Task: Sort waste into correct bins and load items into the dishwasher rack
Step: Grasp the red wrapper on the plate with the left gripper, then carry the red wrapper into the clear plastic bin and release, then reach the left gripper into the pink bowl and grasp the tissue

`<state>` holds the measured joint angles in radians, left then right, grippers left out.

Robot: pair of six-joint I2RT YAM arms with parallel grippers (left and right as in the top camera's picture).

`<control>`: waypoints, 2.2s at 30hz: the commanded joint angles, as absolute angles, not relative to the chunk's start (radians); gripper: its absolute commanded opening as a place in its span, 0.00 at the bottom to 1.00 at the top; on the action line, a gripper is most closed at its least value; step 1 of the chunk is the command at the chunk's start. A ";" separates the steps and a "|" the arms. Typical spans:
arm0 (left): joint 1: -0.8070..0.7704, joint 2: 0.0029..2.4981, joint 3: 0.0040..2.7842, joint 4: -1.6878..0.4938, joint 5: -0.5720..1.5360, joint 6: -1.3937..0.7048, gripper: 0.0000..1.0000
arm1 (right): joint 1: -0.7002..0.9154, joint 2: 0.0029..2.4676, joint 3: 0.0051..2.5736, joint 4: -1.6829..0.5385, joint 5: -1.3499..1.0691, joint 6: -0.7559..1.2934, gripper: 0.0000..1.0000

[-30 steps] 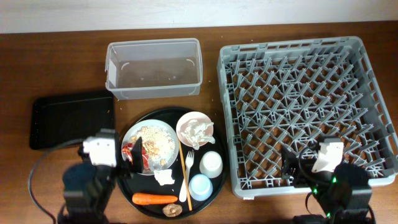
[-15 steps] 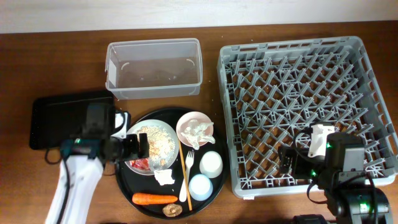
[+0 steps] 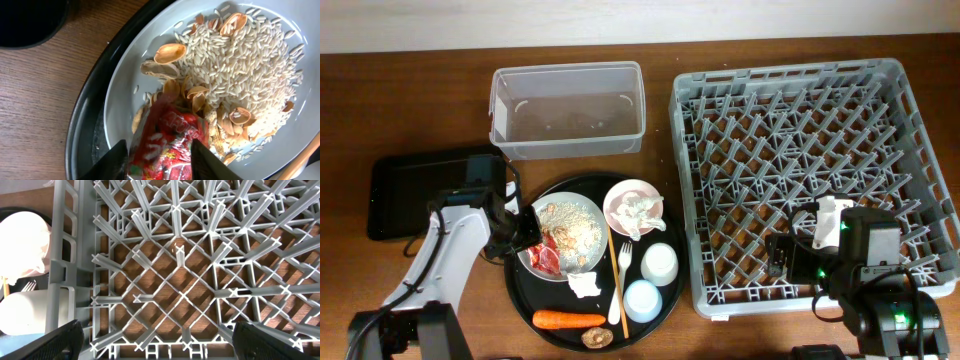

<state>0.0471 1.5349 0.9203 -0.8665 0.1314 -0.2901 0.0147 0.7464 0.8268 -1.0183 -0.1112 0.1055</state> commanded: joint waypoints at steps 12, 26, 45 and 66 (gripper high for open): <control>0.049 1.541 0.929 -0.811 0.074 -0.291 0.01 | 0.020 0.748 0.845 -1.017 -0.120 0.113 0.98; 0.048 1.472 1.271 -0.508 0.216 -0.257 0.01 | 0.020 0.748 0.845 -1.017 -0.120 0.113 0.98; -0.040 1.621 1.276 -0.348 0.179 -0.271 0.99 | 0.020 0.748 0.845 -1.016 -0.120 0.113 0.98; -0.547 1.847 1.237 -0.762 0.078 -0.268 0.61 | 0.020 0.748 0.845 -1.018 -0.120 0.113 0.99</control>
